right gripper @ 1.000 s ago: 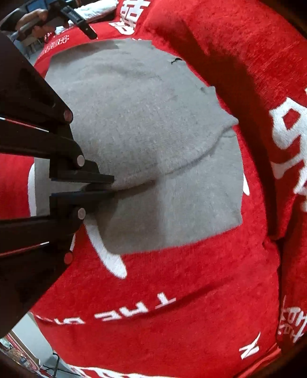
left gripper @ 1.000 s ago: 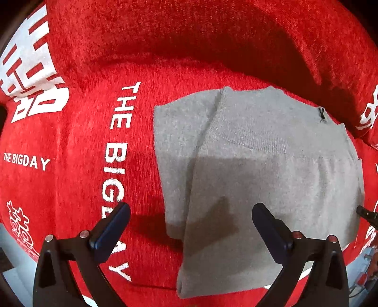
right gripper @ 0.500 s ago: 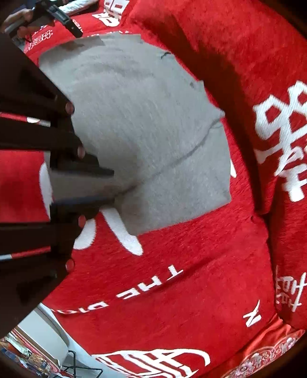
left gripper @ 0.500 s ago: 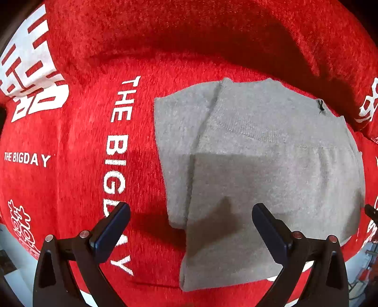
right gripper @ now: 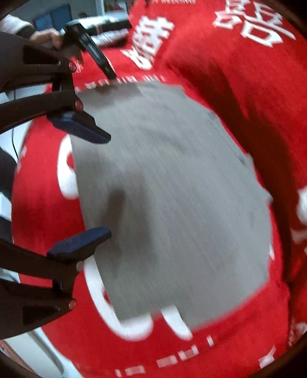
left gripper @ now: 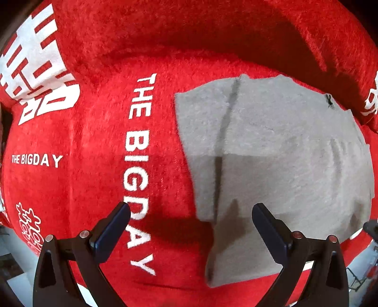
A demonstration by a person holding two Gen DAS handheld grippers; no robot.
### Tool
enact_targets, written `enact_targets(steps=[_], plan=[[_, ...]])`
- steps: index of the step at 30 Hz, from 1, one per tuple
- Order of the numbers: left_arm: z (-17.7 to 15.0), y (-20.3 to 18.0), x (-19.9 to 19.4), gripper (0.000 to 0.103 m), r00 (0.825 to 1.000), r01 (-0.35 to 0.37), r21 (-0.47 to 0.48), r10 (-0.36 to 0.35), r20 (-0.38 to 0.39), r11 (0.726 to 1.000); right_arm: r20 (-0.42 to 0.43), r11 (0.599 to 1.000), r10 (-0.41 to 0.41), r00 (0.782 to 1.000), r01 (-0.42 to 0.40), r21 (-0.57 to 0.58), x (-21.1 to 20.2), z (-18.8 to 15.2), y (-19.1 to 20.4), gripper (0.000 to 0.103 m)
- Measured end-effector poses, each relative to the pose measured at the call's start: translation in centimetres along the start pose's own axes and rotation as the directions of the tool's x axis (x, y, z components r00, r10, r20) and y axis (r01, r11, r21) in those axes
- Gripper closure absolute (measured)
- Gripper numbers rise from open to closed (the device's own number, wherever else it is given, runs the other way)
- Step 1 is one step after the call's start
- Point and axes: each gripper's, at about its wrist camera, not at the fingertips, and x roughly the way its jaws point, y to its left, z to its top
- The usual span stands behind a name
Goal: Fold small clothes
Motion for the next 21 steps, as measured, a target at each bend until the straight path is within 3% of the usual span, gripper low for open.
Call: enact_targets(steps=[3,8,13,18,21], plan=[[-0.4,0.7,0.8,0.000,0.998,0.050,-0.003,-0.050,-0.049,0.999,-0.052,0.992,0.118,0.992,-0.116,0.047,2.6,-1.1,1.1,0.021],[-1.3,1.6,1.3,0.000,0.988,0.133,-0.023,-0.134,-0.077,0.991,-0.136,0.977,0.185,0.973,-0.167,0.132,6.4,-2.9,2.1,0.021],[-1.5,2.9,2.1,0.000,0.976,0.189,-0.090,-0.197,-0.096,0.978,-0.138,0.950,0.251,0.958,-0.217,0.224,9.2,-4.0,2.4,0.021],[-0.9,4.0,2.4,0.000,0.967,0.229,-0.124,-0.240,-0.081,0.965,-0.093,0.893,0.366,0.926,-0.321,0.316,10.9,-4.7,2.7,0.021],[-0.4,4.4,2.8,0.000,0.948,0.299,-0.137,-0.310,-0.072,0.944,-0.055,0.855,0.424,0.904,-0.380,0.354,11.7,-4.7,2.8,0.021]])
